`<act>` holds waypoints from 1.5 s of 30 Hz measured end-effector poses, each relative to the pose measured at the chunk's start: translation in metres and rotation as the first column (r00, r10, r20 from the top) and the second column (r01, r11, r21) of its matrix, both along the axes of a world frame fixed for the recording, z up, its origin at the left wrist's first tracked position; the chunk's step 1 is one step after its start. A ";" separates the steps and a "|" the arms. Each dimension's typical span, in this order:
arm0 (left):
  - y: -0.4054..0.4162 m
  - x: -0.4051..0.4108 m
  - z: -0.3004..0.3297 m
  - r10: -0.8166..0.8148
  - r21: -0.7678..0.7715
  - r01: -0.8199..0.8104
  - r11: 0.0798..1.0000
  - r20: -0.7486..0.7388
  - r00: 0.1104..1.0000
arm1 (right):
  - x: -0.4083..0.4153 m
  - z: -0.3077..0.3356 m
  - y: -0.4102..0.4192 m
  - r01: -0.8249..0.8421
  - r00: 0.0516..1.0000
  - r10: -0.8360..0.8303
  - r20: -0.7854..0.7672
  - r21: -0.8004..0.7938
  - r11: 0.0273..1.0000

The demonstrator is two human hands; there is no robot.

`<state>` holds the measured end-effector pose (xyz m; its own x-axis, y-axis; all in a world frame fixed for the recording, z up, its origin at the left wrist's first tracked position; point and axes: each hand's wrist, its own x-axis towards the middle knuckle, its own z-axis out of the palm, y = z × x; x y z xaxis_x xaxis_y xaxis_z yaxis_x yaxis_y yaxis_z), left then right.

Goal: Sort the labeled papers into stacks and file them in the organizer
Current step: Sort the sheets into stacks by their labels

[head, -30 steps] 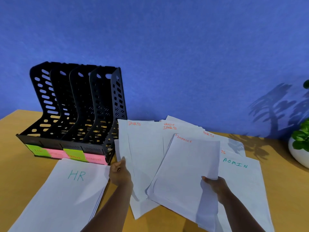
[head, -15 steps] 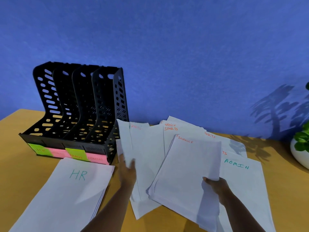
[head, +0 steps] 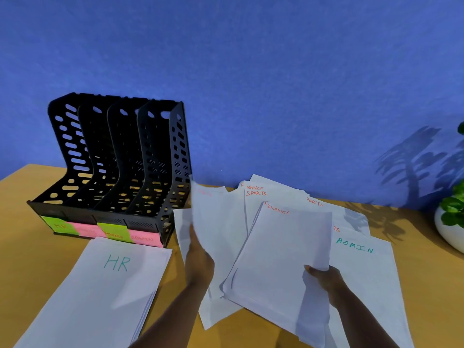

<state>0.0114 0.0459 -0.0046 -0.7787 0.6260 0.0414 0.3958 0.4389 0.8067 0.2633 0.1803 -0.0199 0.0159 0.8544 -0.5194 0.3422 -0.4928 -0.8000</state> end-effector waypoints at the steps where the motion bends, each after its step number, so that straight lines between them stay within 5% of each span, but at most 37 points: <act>1: -0.001 0.001 0.003 0.092 0.017 -0.091 0.996 -0.063 0.994 | 0.000 0.000 0.000 0.001 1.000 -0.001 0.002 0.000 1.000; 3: 0.001 0.002 0.006 0.199 0.040 -0.197 0.980 -0.060 0.978 | 0.000 0.001 0.001 0.001 1.000 -0.001 0.005 -0.007 1.000; 6: 0.009 -0.002 0.010 0.294 0.012 -0.301 0.954 0.169 0.941 | 0.000 0.001 0.001 -0.006 1.000 0.006 -0.014 -0.024 1.000; 11: 0.019 -0.001 0.010 0.368 0.009 -0.372 0.928 0.138 0.920 | 0.002 0.004 0.002 -0.019 0.999 0.017 -0.049 -0.040 0.999; 14: 0.029 -0.001 0.011 0.427 0.062 -0.460 0.886 0.278 0.860 | 0.002 0.006 0.003 -0.035 0.997 0.031 -0.072 -0.055 0.998; 19: 0.033 -0.001 0.015 0.101 0.159 -0.211 0.964 0.516 0.851 | 0.006 0.007 0.008 -0.049 0.992 0.038 -0.121 -0.087 0.995; 21: 0.028 -0.005 0.012 0.181 0.084 -0.226 0.970 0.367 0.912 | 0.006 0.007 0.009 -0.053 0.990 0.040 -0.138 -0.092 0.994; 24: 0.017 -0.011 0.002 0.478 -0.134 -0.463 0.876 0.119 0.870 | 0.005 0.008 0.010 -0.052 0.989 0.038 -0.143 -0.094 0.994; 27: 0.011 -0.012 0.009 0.564 -0.294 -0.499 0.815 0.205 0.800 | 0.006 0.009 0.011 -0.057 0.991 0.045 -0.127 -0.092 0.994; 30: 0.015 -0.020 0.013 0.494 -0.237 -0.437 0.868 0.311 0.812 | 0.006 0.010 0.011 -0.074 0.991 0.064 -0.115 -0.089 0.993; 37: 0.021 -0.024 0.032 0.291 -0.094 -0.289 0.953 0.005 0.957 | 0.005 0.011 0.011 -0.078 0.992 0.067 -0.108 -0.093 0.993; 41: 0.020 -0.038 0.052 0.188 -0.060 -0.199 0.978 -0.152 0.970 | 0.005 0.011 0.010 -0.084 0.991 0.073 -0.111 -0.092 0.992; 45: 0.007 -0.060 0.063 0.216 -0.034 -0.224 0.974 -0.161 0.963 | 0.004 0.012 0.010 -0.082 0.991 0.073 -0.108 -0.080 0.993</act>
